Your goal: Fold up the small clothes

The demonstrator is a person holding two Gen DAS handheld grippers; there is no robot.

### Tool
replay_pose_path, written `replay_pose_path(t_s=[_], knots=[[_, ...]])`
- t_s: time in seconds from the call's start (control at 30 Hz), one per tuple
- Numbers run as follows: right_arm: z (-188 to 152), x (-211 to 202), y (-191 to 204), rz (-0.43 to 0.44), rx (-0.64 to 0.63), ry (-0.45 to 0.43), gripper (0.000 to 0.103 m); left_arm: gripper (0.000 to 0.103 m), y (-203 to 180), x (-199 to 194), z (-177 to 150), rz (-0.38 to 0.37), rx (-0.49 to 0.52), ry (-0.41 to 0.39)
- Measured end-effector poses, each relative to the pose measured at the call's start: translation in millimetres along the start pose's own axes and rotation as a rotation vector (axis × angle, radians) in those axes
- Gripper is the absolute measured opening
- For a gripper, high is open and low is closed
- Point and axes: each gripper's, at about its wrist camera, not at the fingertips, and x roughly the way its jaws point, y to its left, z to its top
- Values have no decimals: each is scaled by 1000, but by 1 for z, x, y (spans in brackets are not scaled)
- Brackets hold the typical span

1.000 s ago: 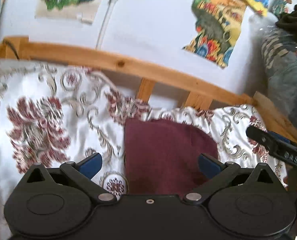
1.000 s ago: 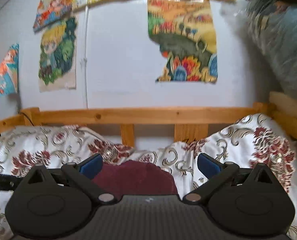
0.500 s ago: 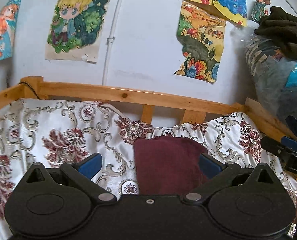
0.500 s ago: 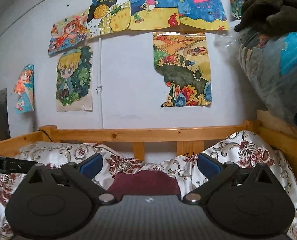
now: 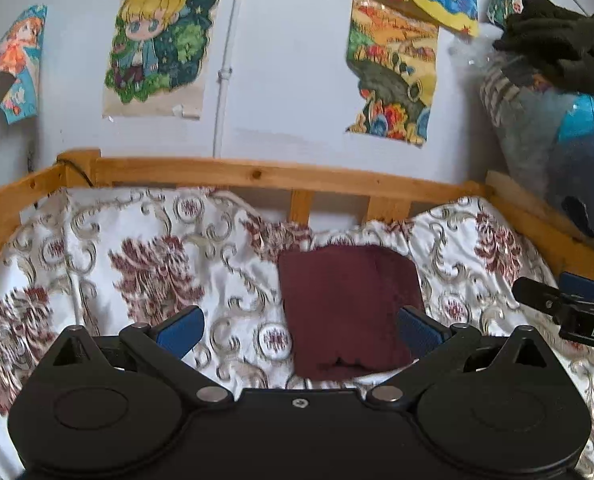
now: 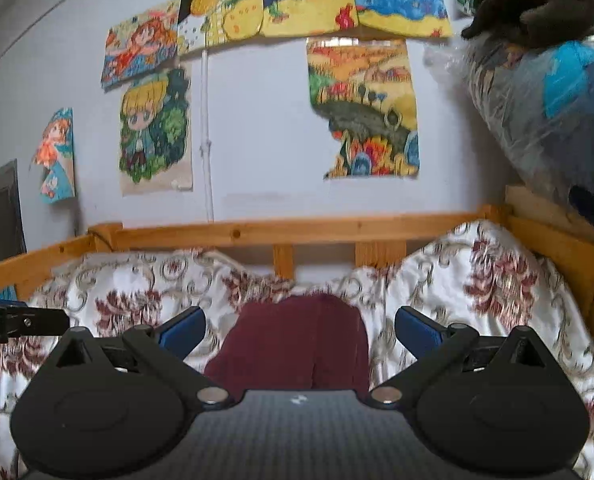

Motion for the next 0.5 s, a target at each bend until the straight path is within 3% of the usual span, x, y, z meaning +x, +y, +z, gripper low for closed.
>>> replay_pose_path(t_s=[0.2, 0.5], knots=[[-33, 1, 7, -32, 10, 26, 103, 102, 5, 24, -44, -22, -27, 28], [-68, -1, 8, -148, 4, 16, 103, 102, 17, 42, -75, 44, -15, 30]])
